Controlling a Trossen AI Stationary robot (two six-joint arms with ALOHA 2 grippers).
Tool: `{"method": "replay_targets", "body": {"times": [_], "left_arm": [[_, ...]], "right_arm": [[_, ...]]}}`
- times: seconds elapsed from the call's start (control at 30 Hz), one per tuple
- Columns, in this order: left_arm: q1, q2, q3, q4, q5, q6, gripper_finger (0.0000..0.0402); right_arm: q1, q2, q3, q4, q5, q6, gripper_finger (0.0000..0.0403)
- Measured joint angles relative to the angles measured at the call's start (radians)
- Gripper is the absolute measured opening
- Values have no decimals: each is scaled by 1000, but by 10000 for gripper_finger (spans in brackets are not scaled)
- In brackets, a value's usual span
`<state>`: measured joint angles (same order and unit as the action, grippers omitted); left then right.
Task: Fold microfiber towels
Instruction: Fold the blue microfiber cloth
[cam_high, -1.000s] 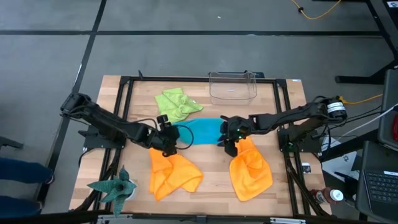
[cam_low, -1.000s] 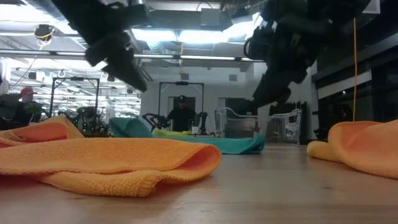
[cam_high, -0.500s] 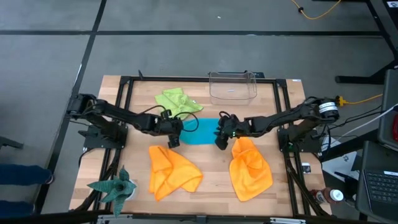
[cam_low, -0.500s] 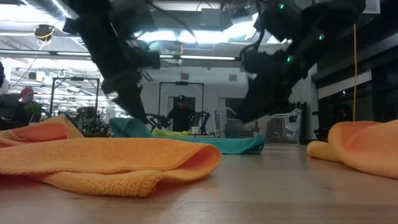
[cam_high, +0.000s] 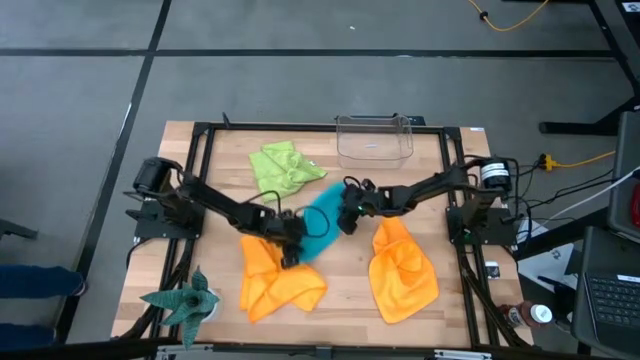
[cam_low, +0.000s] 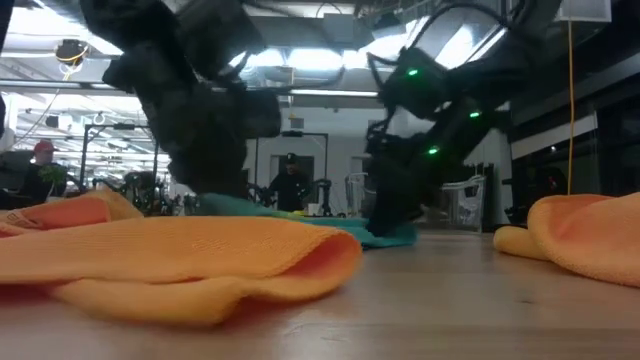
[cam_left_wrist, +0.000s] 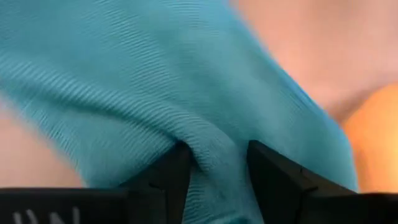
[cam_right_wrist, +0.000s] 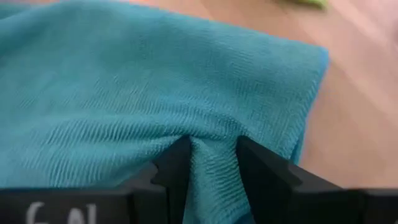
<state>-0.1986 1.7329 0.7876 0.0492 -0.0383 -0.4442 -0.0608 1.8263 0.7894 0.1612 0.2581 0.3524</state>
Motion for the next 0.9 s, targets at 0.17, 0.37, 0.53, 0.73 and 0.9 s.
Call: {"method": "replay_targets", "body": {"times": [0.17, 0.37, 0.53, 0.73, 0.9], "left_arm": [[-50, 130, 45, 213, 3, -43, 147], [-60, 159, 129, 193, -69, -41, 147], [-66, 51, 187, -54, -134, -10, 142], [-95, -90, 196, -349, -285, 17, 138], [-121, -102, 150, -317, -274, 30, 138]], "right_arm": [[-56, 83, 131, -18, -105, -222, 139], [-74, 110, 306, -270, -121, -283, 139], [-57, 47, 414, -512, -76, -303, 139], [-5, -101, 405, -653, -67, -253, 139], [80, -209, 298, -611, -84, -200, 139]]}}
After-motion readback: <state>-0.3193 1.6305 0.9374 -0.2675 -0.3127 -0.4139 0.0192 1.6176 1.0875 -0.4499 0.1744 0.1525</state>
